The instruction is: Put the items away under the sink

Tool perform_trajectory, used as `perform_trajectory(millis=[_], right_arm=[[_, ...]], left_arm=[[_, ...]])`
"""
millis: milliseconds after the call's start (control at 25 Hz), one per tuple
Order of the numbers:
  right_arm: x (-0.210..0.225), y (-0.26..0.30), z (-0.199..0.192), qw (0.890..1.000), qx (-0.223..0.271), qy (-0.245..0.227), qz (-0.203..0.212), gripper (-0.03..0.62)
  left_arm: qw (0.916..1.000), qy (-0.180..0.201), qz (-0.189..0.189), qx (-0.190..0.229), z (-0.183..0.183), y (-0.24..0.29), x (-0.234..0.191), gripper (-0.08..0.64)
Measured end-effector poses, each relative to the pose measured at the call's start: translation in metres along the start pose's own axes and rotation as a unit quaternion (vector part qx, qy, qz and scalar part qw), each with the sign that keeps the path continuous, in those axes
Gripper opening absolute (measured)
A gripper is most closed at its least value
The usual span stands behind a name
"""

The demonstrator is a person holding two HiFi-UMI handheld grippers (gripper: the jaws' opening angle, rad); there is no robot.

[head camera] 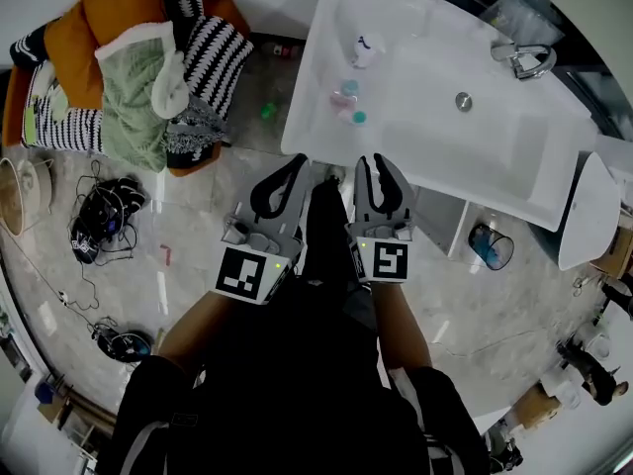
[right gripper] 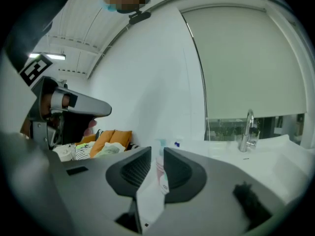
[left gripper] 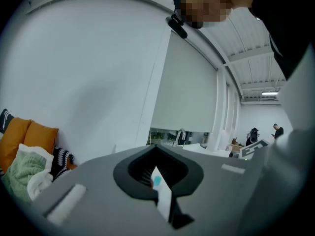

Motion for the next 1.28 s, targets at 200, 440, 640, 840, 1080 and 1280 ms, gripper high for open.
perform_trajectory(millis=[200, 440, 640, 840, 1080, 1280], right_arm=[[0.010, 0.026, -0.031, 1.000, -0.024, 0.006, 0.003, 0.112], [0.018, 0.057, -0.064, 0.999, -0.041, 0.010, 0.002, 0.137], [0.022, 0.080, -0.079, 0.999, -0.047, -0.001, 0.011, 0.144], [0.023, 0.092, -0.088, 0.999, -0.029, -0.010, 0.028, 0.146], [0.019, 0.100, -0.087, 0.999, -0.017, -0.031, 0.037, 0.144], [0.020, 0.103, -0.089, 0.999, -0.019, -0.030, 0.028, 0.126]], left_arm=[[0.9998, -0.010, 0.012, -0.011, -0.016, 0.021, -0.009, 0.008], [0.9989, -0.026, 0.019, -0.034, -0.035, 0.036, -0.013, 0.008], [0.9970, -0.034, 0.025, -0.065, -0.057, 0.043, -0.015, 0.008], [0.9972, -0.041, 0.029, -0.055, -0.067, 0.047, -0.016, 0.008], [0.9958, -0.045, 0.034, -0.072, -0.072, 0.049, -0.020, 0.008], [0.9959, -0.046, 0.035, -0.070, -0.074, 0.049, -0.020, 0.008]])
Point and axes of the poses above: the fingertips, and each gripper's own axes: y forward along the fingers, x to its right, z out of its top, the point moved 10 cm from there along -y, backward along the fingers, and after that the axes turned 6 degrees about -y, right-handed, at the moved point
